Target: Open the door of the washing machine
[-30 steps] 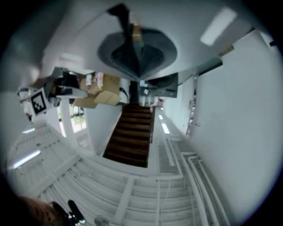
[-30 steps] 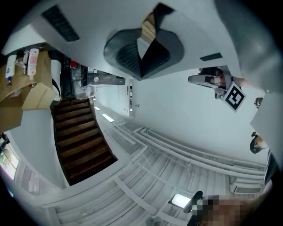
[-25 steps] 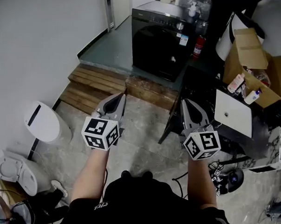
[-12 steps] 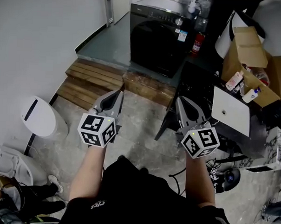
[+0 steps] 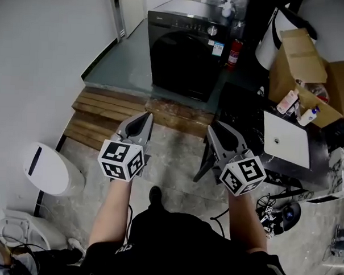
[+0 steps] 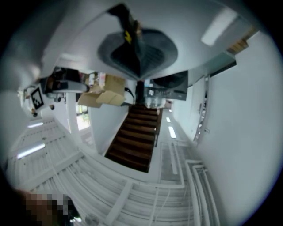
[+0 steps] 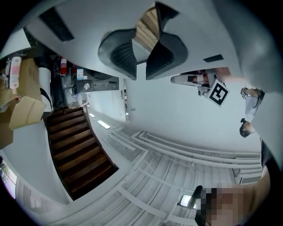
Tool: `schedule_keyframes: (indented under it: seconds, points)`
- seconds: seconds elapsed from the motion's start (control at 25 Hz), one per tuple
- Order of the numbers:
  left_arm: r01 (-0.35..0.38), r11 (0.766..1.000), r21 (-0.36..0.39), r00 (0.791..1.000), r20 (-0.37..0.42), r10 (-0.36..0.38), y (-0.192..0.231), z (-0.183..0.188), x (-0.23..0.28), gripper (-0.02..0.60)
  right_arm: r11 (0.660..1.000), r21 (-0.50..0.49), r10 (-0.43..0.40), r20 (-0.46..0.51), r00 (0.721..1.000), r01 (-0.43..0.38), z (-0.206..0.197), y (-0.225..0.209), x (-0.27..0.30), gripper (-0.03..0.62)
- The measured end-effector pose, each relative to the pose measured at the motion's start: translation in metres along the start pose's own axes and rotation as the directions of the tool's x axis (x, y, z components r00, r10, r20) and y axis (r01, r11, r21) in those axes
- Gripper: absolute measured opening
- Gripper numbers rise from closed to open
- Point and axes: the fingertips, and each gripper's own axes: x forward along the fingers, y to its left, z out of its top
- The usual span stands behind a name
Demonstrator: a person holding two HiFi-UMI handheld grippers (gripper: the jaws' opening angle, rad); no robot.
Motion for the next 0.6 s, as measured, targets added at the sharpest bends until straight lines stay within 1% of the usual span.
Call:
schedule_keyframes:
  seconds: [0.16,0.24,0.36,0.48,0.6]
  points:
    - [0.050,0.997,0.050,0.999,0.016,-0.051,0.042,0.017,0.029,0.008,1.000,-0.019,-0.018,0.008,1.000,0.018,0.004,-0.004,0.056,0.055]
    - [0.064,0.996,0.060,0.998,0.023,-0.065,0.066,0.024,0.038,0.008,0.999,-0.030,-0.020,0.000,1.000,0.020,0.003,-0.002,0.085,0.057]
    - [0.084,0.995,0.048,0.996,0.016,-0.085,0.103,0.024,0.050,0.008,0.999,-0.029,-0.025,-0.016,1.000,0.025,-0.003,0.003,0.125,0.057]
    - [0.094,0.995,0.038,0.996,0.001,-0.094,0.137,0.017,0.058,0.008,0.999,-0.017,-0.032,-0.035,0.999,0.031,-0.013,0.009,0.156,0.057]
    - [0.088,0.996,0.003,0.996,-0.011,-0.088,0.165,0.009,0.070,0.008,0.999,0.000,-0.037,-0.076,0.996,0.037,-0.028,0.010,0.176,0.049]
